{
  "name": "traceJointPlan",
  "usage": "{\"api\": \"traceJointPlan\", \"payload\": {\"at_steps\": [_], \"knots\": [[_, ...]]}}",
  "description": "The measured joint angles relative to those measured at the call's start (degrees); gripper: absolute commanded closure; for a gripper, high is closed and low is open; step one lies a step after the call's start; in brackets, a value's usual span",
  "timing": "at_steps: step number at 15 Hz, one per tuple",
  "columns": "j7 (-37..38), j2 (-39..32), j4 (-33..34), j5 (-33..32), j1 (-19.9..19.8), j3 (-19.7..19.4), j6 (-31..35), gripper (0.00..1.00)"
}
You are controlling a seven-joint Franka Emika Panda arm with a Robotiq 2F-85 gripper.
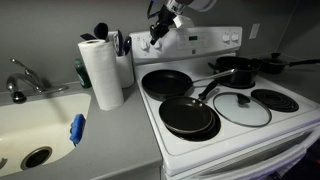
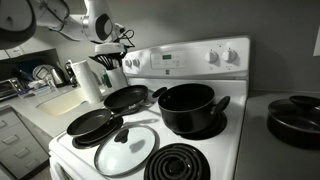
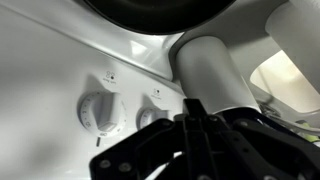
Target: Push the button on the left side of the stove
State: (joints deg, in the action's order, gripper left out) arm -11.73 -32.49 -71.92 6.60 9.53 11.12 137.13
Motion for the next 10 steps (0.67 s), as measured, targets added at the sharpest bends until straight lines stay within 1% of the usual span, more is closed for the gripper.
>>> {"api": "traceJointPlan", "payload": {"at_steps": [5, 10], "knots": [[-7.0, -4.3, 6.1, 0.0, 0.0, 1.7, 0.2, 1.00], [-13.4, -10.8, 14.4, -0.2, 0.2, 2.0, 0.1, 1.00]]}}
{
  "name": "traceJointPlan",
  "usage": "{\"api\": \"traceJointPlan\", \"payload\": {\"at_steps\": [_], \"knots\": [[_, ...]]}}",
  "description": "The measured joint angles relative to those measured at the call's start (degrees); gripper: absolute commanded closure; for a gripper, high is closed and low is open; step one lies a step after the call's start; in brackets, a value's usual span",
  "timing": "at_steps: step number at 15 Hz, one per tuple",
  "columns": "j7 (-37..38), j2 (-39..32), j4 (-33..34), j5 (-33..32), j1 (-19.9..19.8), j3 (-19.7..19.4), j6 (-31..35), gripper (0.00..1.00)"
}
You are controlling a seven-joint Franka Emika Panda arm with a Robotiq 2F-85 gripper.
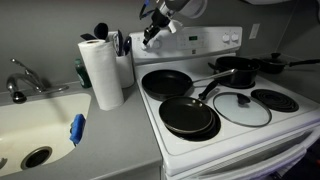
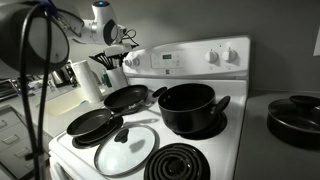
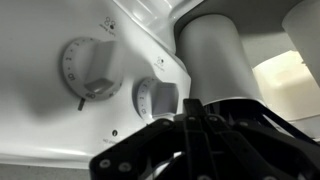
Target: Push the button on the left side of the stove
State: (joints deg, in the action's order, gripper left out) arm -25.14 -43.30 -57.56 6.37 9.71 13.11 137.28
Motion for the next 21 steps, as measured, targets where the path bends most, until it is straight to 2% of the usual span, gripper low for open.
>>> {"api": "traceJointPlan", "payload": {"at_steps": [8, 12, 15, 21], "knots": [[-8.1, -10.1, 13.6, -0.2, 1.4, 1.2, 2.2, 1.00], [-9.1, -12.7, 18.0, -1.5, 2.6, 1.1, 3.4, 1.00], [-7.0, -13.0, 19.7, -3.6, 3.8, -0.7, 3.2, 1.00], [2.8, -12.9, 22.1, -8.1, 7.1, -6.1, 0.8, 1.00]]}}
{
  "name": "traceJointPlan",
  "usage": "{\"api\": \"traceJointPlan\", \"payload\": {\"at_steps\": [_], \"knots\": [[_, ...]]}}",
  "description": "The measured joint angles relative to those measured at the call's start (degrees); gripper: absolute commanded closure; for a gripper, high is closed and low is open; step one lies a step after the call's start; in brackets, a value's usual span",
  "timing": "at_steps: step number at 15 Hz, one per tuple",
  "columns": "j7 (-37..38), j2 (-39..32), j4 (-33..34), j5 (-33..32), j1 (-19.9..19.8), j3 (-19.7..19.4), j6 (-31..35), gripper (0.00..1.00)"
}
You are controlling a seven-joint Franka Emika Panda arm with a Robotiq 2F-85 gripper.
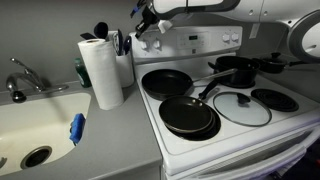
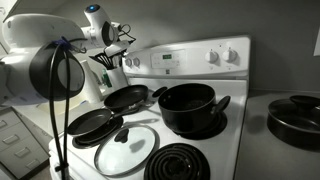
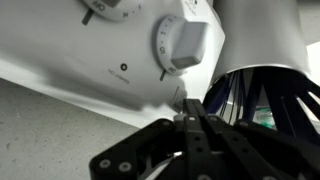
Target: Push the button on the left side of the stove
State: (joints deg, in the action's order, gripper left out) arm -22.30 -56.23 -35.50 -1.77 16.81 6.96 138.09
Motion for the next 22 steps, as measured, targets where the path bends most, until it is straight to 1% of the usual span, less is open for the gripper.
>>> {"api": "traceJointPlan", "payload": {"at_steps": [3, 8, 15, 22], "knots": [[3.3, 0.1, 0.8, 0.0, 0.0, -0.9, -3.1, 1.00], [6.2, 0.1, 1.7, 0.2, -0.7, -0.9, -7.8, 1.00], [6.4, 0.1, 2.3, 1.2, -0.7, 0.2, -8.1, 1.00], [6.4, 0.0, 2.3, 1.2, -1.2, 0.2, -8.1, 1.00]]}}
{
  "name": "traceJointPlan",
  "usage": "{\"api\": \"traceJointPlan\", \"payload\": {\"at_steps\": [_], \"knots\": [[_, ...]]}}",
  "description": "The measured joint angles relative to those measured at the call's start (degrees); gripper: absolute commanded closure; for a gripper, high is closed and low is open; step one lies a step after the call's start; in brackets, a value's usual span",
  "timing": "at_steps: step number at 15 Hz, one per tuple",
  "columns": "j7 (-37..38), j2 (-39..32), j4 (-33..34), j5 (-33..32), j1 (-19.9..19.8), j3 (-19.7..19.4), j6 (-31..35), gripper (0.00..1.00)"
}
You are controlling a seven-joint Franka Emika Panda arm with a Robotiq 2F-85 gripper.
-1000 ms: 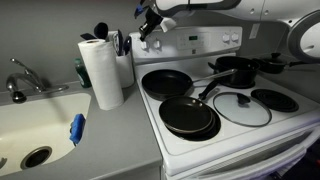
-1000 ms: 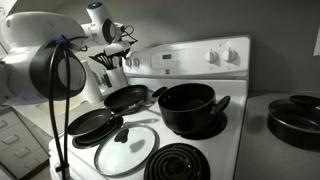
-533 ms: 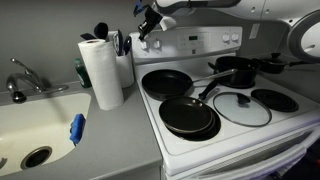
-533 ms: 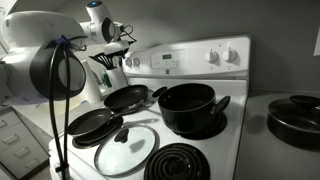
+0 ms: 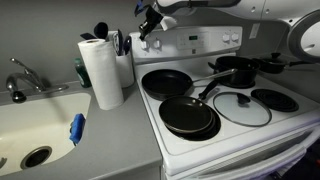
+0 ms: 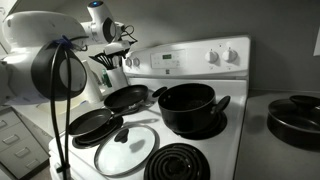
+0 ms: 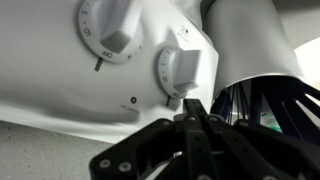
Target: Push the button on the left side of the stove
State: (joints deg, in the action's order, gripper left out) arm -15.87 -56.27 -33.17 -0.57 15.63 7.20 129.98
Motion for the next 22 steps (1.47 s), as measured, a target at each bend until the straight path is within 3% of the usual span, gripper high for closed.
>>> {"api": "traceJointPlan", "payload": {"at_steps": [22], "knots": [[-2.9, -2.9, 2.9, 2.7, -1.1, 2.9, 1.4, 1.00]]}}
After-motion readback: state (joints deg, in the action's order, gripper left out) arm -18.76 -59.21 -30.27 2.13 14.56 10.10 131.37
